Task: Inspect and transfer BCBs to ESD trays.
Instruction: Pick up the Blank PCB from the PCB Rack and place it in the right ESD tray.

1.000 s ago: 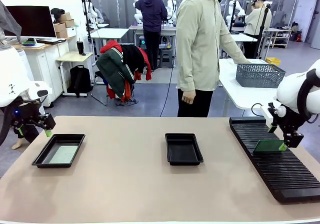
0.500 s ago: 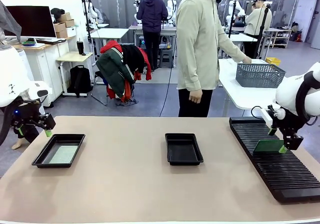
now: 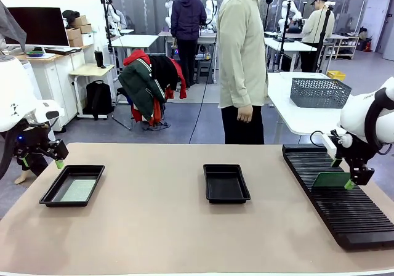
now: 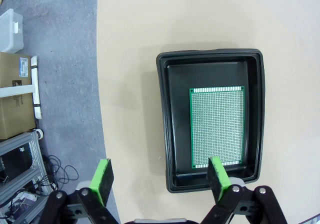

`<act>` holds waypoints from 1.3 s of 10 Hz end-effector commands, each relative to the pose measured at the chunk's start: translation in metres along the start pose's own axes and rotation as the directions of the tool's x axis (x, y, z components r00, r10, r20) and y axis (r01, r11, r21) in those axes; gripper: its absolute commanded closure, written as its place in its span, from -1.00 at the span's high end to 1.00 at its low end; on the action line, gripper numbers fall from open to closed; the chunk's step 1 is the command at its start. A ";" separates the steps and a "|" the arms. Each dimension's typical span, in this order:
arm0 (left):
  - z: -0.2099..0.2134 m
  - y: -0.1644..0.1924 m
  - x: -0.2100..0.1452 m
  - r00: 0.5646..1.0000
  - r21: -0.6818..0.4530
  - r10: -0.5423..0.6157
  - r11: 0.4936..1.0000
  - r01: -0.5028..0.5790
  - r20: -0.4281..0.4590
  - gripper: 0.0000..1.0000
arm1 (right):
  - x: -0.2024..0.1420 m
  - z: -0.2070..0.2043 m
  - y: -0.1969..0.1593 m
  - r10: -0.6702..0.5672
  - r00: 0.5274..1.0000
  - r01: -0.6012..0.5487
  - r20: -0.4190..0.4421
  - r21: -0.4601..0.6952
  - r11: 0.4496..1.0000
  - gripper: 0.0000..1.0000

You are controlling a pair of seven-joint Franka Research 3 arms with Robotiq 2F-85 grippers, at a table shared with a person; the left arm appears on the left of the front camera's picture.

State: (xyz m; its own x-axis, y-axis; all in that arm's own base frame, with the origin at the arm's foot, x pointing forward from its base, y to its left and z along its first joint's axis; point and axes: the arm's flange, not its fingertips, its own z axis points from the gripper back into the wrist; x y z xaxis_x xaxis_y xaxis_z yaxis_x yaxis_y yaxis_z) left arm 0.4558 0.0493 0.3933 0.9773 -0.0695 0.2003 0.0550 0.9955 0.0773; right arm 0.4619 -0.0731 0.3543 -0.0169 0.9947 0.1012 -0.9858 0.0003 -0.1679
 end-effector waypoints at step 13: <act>-0.002 0.001 0.000 1.000 0.001 0.001 1.000 -0.001 0.008 1.00 | -0.002 -0.004 0.004 -0.028 0.999 0.026 -0.038 -0.053 0.998 0.03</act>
State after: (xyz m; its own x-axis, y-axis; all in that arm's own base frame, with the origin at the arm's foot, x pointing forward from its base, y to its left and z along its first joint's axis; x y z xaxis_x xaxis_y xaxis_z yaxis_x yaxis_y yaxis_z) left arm 0.4558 0.0493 0.3933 0.9773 -0.0695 0.2003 0.0550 0.9955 0.0772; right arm 0.4619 -0.0758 0.3559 -0.0048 0.9960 0.0893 -0.9801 0.0130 -0.1980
